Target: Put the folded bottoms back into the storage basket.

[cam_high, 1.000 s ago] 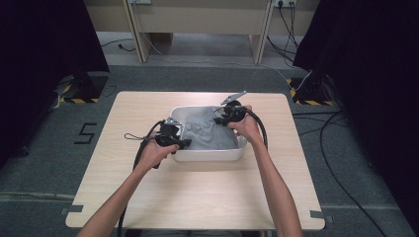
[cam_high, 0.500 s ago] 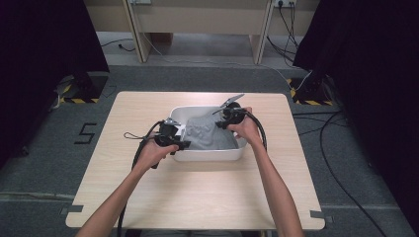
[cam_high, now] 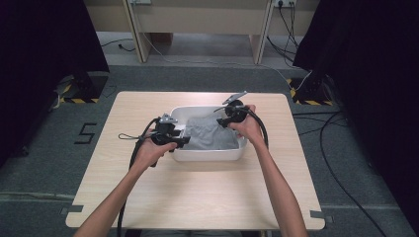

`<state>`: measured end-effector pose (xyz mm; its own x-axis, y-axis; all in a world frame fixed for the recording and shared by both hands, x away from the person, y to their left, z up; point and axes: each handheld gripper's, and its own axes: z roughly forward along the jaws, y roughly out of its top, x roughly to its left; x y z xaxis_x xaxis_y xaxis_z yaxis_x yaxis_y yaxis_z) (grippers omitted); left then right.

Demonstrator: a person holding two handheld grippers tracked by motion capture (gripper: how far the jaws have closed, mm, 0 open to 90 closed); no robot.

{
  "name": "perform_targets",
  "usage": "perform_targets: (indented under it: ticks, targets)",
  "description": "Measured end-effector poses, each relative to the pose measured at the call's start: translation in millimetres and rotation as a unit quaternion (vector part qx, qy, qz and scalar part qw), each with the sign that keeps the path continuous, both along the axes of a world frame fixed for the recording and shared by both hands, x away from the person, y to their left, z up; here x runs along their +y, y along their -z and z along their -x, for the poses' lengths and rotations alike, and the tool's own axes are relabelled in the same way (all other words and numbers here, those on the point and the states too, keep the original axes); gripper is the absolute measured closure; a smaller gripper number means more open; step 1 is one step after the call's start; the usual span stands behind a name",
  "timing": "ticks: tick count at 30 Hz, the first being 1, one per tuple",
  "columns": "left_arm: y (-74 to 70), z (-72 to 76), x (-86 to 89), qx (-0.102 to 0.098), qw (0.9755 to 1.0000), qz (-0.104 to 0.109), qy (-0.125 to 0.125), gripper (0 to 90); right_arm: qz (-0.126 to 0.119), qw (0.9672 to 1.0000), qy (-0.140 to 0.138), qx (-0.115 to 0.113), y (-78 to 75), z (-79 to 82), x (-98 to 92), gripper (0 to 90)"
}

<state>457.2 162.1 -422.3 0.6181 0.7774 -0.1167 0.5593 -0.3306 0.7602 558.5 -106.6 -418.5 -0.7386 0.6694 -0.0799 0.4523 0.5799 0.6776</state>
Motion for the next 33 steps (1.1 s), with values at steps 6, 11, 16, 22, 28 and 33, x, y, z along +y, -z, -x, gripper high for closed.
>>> perform_targets:
  ticks: [6,11,16,22,28,33]
  targets:
    - [-3.7,5.3,-1.9,-0.006,0.9999,0.004,0.009,47.4,-0.01,0.9999,-0.007,-0.005,-3.6,5.9,-0.2,45.0]
    - [-6.7,9.4,-1.1,-0.007,0.9998,0.01,0.016,47.0,-0.016,0.9998,-0.005,-0.006,-7.2,10.8,-2.7,43.0]
    - [-8.7,13.0,3.7,-0.008,0.9997,0.018,0.014,46.1,-0.02,0.9997,-0.009,-0.013,-11.0,15.8,-3.5,43.2]
    - [-10.4,20.5,11.2,-0.013,0.9994,0.03,0.013,43.2,-0.024,0.9993,-0.019,-0.023,-18.4,24.5,-1.4,42.7]
    - [-9.0,25.4,16.8,-0.014,0.9993,0.033,0.012,40.1,-0.031,0.9988,-0.022,-0.029,-23.3,32.6,-1.1,42.0]
    - [-10.9,31.2,18.9,-0.014,0.9989,0.042,0.016,35.4,-0.038,0.9985,-0.019,-0.036,-25.2,41.3,-5.0,39.7]
